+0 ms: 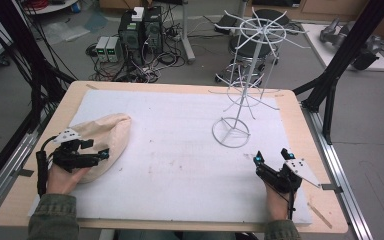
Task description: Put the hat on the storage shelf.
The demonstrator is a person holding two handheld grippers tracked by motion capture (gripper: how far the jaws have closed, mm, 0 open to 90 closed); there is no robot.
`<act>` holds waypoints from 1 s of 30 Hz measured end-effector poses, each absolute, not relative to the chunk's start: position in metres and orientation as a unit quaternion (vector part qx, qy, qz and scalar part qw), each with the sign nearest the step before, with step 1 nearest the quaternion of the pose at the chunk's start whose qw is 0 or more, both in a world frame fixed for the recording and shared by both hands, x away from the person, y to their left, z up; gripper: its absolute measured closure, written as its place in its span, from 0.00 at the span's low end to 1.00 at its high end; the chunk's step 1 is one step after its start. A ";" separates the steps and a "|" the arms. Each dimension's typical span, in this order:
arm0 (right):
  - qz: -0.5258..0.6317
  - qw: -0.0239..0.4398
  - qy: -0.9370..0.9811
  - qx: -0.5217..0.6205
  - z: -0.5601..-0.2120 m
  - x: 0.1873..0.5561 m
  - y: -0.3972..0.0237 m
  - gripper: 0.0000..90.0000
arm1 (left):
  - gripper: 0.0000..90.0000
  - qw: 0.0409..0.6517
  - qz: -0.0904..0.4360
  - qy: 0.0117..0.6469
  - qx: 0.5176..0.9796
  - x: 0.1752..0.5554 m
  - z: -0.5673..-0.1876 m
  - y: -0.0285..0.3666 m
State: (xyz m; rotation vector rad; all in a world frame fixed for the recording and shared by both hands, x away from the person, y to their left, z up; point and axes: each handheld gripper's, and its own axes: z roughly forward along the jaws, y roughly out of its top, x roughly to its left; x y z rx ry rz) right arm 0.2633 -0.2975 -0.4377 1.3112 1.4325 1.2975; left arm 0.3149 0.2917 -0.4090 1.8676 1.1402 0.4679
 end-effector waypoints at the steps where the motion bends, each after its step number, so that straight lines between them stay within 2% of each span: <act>1: 0.511 0.392 0.565 0.516 -0.438 0.263 -0.298 0.13 | 0.27 0.433 0.184 0.457 0.754 0.316 -0.410 0.290; 17: 0.510 0.393 0.563 0.518 -0.438 0.263 -0.297 0.13 | 0.28 0.394 0.161 0.456 0.782 0.323 -0.423 0.283; 25: 0.510 0.396 0.561 0.517 -0.437 0.262 -0.298 0.13 | 0.30 0.371 0.129 0.458 0.797 0.326 -0.426 0.283; 30: 0.510 0.394 0.561 0.519 -0.437 0.262 -0.298 0.13 | 0.28 0.353 0.128 0.465 0.802 0.327 -0.427 0.281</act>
